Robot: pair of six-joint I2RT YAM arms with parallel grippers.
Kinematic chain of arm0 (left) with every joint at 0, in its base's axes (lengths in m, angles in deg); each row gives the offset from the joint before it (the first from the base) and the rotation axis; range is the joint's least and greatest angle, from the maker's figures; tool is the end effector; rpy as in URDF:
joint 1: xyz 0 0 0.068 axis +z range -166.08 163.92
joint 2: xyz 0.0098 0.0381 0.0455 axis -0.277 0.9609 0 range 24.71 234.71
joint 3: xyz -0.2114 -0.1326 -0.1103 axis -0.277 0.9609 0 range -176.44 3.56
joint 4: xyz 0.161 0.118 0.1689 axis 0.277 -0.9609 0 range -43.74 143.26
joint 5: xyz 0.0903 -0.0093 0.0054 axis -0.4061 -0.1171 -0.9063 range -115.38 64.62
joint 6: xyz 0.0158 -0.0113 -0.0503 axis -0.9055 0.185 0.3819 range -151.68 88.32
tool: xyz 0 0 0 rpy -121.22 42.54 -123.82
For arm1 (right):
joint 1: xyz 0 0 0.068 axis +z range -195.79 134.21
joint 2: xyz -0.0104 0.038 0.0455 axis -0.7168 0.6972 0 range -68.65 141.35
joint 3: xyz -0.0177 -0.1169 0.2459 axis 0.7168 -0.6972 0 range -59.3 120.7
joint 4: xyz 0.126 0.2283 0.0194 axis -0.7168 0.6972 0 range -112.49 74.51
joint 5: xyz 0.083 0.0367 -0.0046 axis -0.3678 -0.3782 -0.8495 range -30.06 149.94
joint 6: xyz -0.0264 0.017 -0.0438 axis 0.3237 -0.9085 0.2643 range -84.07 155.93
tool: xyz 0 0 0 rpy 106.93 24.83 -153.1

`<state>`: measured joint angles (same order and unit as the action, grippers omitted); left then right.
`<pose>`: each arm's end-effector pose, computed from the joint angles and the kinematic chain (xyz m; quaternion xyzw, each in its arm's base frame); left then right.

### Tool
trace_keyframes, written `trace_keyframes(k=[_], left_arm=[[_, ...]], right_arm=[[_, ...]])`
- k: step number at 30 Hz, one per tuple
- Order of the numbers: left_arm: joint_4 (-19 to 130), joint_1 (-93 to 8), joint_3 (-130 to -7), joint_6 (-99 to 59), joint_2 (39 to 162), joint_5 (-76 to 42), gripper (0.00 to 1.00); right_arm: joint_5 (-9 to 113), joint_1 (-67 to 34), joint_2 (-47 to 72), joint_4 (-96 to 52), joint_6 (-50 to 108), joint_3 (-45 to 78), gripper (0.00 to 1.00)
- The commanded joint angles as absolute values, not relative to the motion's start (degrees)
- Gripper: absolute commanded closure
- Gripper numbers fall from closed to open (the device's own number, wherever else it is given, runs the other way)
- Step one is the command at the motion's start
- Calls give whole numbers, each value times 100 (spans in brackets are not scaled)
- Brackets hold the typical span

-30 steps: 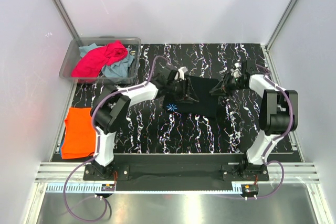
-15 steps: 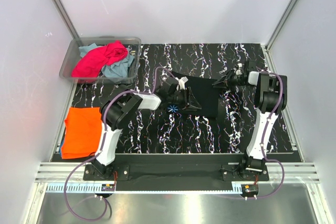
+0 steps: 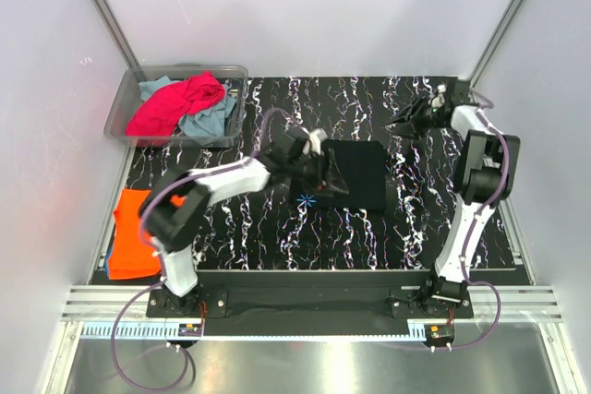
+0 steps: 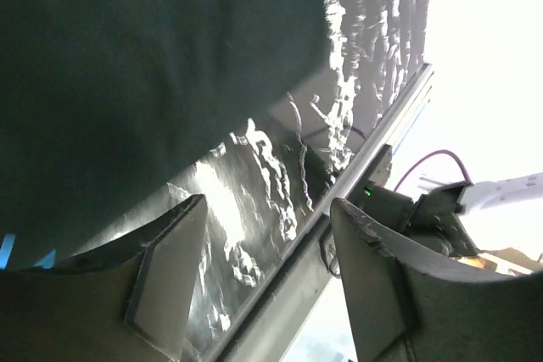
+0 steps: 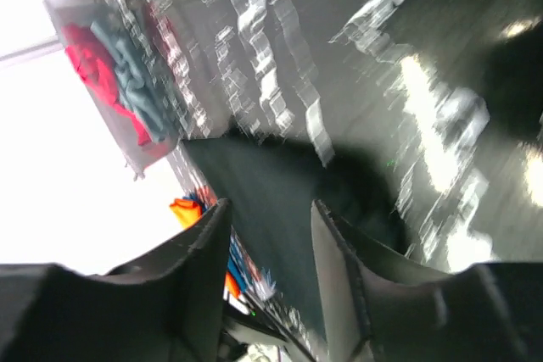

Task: Fold and stack the t-shirts
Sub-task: Fold the tshirt, then neatly place the folded tshirt to the corner

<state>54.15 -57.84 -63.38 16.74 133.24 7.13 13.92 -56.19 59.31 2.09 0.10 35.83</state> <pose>0.2900 -0.2847 0.1781 0.0658 0.8779 -0.4631 0.1025 0.4708 -0.0603 0.1562 0.2459 0.8556 0.4228 0.1693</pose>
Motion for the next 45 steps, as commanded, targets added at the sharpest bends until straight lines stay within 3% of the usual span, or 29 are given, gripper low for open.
trace_keyframes(k=[1, 4, 5, 8, 11, 12, 13, 14, 18, 20, 23, 26, 28, 31, 36, 43, 45], left_arm=[[4405, -5337, -6369, 1252, 11974, 223, 34], [3974, -5037, -5930, 1481, 10964, 3, 34], [3773, -4853, -5807, 1542, 10430, -163, 34], [3394, -4545, -5297, 1753, 9689, -593, 32], [2665, -4186, -4805, 2113, 8862, -841, 32], [2420, -4079, -4543, 2297, 8495, -842, 32], [2287, -3887, -4444, 2368, 8309, -859, 32], [1998, -3798, -4339, 2439, 7967, -868, 32], [1145, -3551, -4354, 2518, 7306, -1236, 29], [488, -3498, -4565, 2518, 7156, -1675, 12], [-382, -3437, -5057, 2527, 7129, -2324, 3], [-1078, -3323, -5497, 2413, 7269, -2520, 2], [-1265, -3200, -5621, 2439, 7331, -2520, 1], [-1309, -2963, -5542, 2492, 7419, -2013, 1], [-1239, -2716, -5349, 2641, 7489, -1624, 1], [-1187, -2505, -5392, 2712, 7621, -1448, 1], [-1134, -2479, -5384, 2712, 7674, -1378, 1]], right_arm=[[1826, -5547, 4493, 1255, 882, 3642, 48], [2529, -5231, 3596, 1776, 1403, 3326, 41], [2775, -5073, 3115, 1837, 1640, 3203, 35], [3566, -4134, 2323, 1917, 2071, 2702, 27], [4444, -2869, 1777, 1944, 2414, 2263, 17], [5117, -2518, 1662, 1935, 2529, 2061, 5], [5472, -1731, 1547, 1909, 2773, 1946, 0], [6154, -1340, 1363, 1839, 2924, 1675, 0], [7309, 199, 1186, 1479, 3513, 1025, 0], [7697, 859, 1177, 1303, 4057, 734, 0], [8304, 1421, 1212, 654, 4927, -143, 0], [8516, 1511, 1527, 336, 5437, -340, 0], [8569, 1511, 1712, 108, 5779, -428, 5], [8227, 1538, 1959, -411, 6184, -647, 21], [8420, 1573, 2530, -1070, 6712, -700, 26], [8754, 1573, 3408, -1747, 7354, -683, 42], [8771, 1564, 3549, -1967, 7442, -657, 43]])
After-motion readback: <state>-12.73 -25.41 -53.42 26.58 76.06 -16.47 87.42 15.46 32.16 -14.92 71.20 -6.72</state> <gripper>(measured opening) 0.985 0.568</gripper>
